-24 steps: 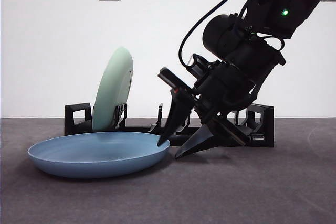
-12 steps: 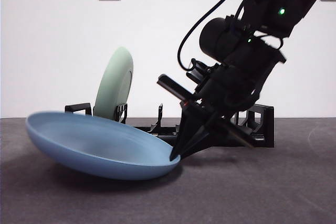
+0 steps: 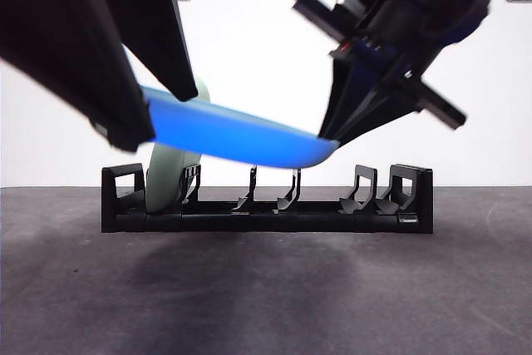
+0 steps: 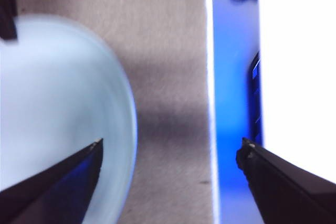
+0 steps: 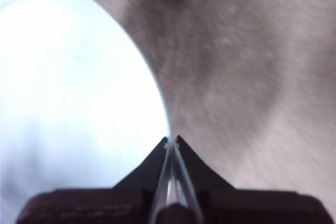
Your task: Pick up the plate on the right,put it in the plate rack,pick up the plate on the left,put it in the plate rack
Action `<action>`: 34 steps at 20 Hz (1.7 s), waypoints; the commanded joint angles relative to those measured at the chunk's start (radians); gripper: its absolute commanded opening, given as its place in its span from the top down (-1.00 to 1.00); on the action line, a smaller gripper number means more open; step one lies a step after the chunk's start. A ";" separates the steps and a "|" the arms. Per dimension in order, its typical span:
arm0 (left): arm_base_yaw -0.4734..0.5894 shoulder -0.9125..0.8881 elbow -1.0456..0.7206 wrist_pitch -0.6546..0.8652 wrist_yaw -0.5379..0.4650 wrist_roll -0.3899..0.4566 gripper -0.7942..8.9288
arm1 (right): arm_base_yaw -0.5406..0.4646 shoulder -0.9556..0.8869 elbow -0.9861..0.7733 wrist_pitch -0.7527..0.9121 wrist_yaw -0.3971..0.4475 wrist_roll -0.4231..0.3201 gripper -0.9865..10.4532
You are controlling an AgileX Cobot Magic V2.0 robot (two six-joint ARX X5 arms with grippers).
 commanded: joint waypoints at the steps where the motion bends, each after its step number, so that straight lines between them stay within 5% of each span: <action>1: -0.008 0.016 0.001 0.005 -0.032 0.035 0.12 | -0.009 -0.037 -0.001 -0.019 0.002 -0.032 0.86; 5: -0.008 0.019 0.001 0.035 -0.042 0.048 0.18 | -0.014 -0.092 -0.001 -0.053 0.000 -0.041 0.86; 8: -0.008 0.019 0.001 0.044 -0.042 0.049 0.82 | -0.014 -0.113 -0.001 -0.074 0.000 -0.051 0.86; 17: -0.007 0.019 0.001 0.044 -0.117 0.048 0.85 | -0.015 -0.198 -0.001 -0.088 -0.002 -0.059 0.84; 19: -0.007 0.019 0.001 0.061 -0.114 0.048 0.85 | -0.016 -0.236 -0.001 -0.070 0.002 -0.063 0.66; 22: -0.007 0.019 0.001 0.126 -0.112 0.048 0.85 | -0.045 -0.321 -0.001 -0.032 0.002 -0.066 0.04; 25: -0.007 0.019 0.001 0.214 -0.111 0.042 0.85 | -0.094 -0.436 -0.001 0.012 0.005 -0.066 -0.05; 28: 0.021 0.019 0.001 0.389 -0.017 -0.021 0.85 | -0.154 -0.572 -0.001 0.083 0.021 -0.061 -0.05; 34: 0.219 0.049 0.001 0.814 0.295 -0.320 0.86 | -0.185 -0.786 -0.001 0.112 0.212 -0.055 -0.05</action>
